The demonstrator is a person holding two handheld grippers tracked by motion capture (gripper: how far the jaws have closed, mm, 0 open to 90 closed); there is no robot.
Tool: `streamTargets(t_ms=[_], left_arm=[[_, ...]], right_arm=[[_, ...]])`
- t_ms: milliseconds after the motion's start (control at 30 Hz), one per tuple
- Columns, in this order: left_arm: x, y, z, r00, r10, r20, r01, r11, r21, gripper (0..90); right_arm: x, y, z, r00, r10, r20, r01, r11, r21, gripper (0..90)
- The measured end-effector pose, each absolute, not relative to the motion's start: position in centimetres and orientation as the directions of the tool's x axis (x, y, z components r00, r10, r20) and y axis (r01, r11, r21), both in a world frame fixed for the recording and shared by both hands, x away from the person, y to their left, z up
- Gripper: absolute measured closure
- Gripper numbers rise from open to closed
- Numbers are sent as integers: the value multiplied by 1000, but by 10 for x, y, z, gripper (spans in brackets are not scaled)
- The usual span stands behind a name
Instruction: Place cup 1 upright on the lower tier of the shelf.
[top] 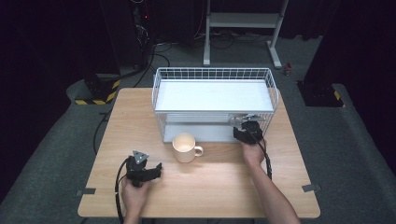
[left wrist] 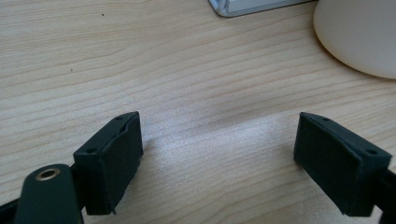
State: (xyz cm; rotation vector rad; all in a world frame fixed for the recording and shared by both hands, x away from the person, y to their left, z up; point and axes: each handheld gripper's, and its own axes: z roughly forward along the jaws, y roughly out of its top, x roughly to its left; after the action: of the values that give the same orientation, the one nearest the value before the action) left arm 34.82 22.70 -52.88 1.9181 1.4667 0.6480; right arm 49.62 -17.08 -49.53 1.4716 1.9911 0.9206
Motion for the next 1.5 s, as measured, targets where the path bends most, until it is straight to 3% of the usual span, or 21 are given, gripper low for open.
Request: streamTargets(t_ms=[533,1500], left_arm=[[348,227,-529,258,966,7,656,-180,733,160],[348,227,-529,255,967,8,656,-179,734,160]], right_arm=[[476,-181,-486,-363,932,16,559,204,803,400],[442,-208,-471,-391,918,70,498,147,854,367]])
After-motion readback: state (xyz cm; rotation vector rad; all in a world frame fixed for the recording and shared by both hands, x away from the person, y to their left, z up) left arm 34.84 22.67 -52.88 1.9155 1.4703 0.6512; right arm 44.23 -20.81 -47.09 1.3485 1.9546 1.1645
